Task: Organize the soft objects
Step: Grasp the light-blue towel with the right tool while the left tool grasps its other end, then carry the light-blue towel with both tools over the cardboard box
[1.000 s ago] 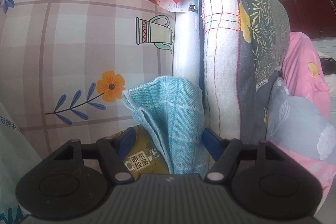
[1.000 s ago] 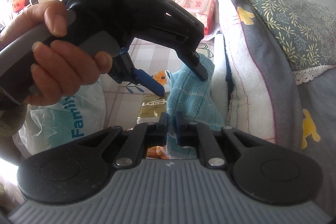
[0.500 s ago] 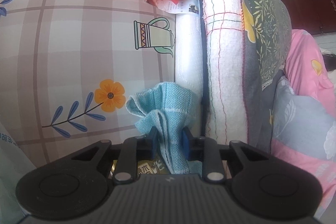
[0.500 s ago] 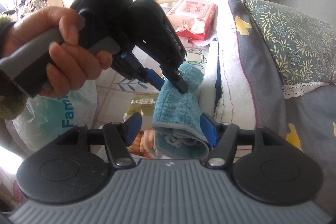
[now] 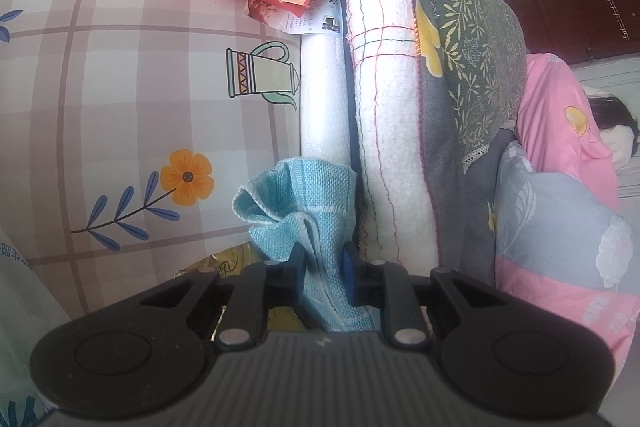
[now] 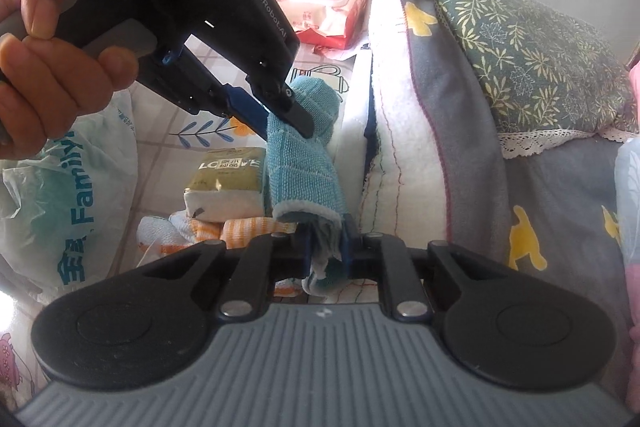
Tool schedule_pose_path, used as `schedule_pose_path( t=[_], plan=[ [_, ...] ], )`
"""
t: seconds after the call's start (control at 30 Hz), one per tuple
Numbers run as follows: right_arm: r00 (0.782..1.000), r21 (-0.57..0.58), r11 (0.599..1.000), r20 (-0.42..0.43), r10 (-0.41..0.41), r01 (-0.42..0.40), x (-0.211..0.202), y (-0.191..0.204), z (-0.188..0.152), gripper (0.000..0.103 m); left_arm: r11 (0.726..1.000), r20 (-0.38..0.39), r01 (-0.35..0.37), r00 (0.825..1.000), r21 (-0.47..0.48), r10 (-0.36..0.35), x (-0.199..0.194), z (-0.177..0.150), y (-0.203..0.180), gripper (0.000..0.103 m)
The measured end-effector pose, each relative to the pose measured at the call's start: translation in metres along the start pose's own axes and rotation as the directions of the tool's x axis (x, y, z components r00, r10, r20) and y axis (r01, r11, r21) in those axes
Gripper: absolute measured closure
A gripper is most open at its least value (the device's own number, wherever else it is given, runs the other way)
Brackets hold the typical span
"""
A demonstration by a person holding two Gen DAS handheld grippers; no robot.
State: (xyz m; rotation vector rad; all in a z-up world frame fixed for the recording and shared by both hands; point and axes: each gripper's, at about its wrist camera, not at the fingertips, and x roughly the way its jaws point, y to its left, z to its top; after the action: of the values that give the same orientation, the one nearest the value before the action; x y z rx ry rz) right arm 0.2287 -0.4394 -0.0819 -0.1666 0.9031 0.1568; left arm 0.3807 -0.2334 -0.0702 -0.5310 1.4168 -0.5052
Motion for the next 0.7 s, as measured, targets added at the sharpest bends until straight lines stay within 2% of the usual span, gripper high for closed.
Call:
schedule_pose_path(
  t=[0.2,0.33,0.53,0.63,0.7],
  plan=[
    [0.991,-0.026,0.996,0.104,-0.078,0.081,-0.048,0.02,0.001,0.091,0.998,0.055,0.055,0.997,0.042,-0.057,-0.043,-0.018,-0.017,0.085],
    [0.983,0.013,0.998,0.176,-0.059,0.058,-0.089,0.035,0.001,0.091,0.993,0.111,0.077,0.99,0.091,-0.087,-0.089,-0.04,-0.027,0.085],
    [0.956,0.059,0.993,0.282,0.078,-0.099,-0.143,0.088,-0.009,0.091,0.99,0.208,0.034,0.976,0.138,-0.063,-0.169,-0.084,-0.011,0.085],
    [0.924,0.061,0.972,0.329,0.194,-0.226,-0.157,0.128,-0.013,0.091,0.989,0.271,-0.021,0.962,0.144,-0.019,-0.212,-0.107,0.012,0.086],
    [0.889,0.044,0.945,0.355,0.289,-0.325,-0.164,0.164,-0.014,0.091,0.99,0.315,-0.061,0.949,0.129,0.018,-0.242,-0.123,0.036,0.086]
  ],
)
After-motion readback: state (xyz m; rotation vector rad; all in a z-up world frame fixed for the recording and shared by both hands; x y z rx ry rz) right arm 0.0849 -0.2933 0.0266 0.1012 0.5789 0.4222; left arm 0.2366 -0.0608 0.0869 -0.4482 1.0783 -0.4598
